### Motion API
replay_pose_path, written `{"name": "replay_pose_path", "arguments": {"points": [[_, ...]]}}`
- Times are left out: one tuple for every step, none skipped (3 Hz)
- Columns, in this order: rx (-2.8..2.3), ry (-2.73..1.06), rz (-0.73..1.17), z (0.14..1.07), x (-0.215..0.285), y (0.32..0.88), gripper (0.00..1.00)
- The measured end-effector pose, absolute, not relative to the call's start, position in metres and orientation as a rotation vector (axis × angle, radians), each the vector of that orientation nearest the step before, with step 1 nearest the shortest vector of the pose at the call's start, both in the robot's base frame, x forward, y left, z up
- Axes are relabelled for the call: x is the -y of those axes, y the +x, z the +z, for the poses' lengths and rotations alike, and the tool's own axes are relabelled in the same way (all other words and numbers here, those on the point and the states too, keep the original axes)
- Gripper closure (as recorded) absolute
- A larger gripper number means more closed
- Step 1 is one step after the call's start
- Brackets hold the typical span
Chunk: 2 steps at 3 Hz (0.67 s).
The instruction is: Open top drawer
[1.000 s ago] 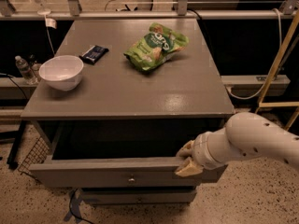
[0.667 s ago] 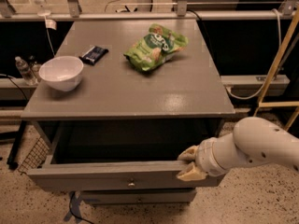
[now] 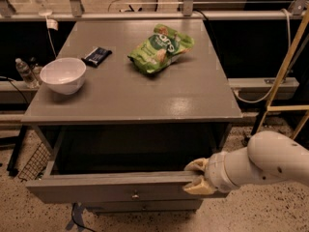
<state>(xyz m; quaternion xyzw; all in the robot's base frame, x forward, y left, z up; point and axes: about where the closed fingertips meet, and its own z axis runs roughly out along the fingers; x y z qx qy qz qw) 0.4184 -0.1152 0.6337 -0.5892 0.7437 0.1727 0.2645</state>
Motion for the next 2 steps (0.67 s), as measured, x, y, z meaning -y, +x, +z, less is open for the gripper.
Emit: {"name": "replay_pose_path", "arguments": {"points": [[-2.01, -1.592, 0.467, 0.6404, 0.1151, 0.4183, 1.0], [-2.008, -1.602, 0.461, 0.6431, 0.1158, 0.4171, 1.0]]}}
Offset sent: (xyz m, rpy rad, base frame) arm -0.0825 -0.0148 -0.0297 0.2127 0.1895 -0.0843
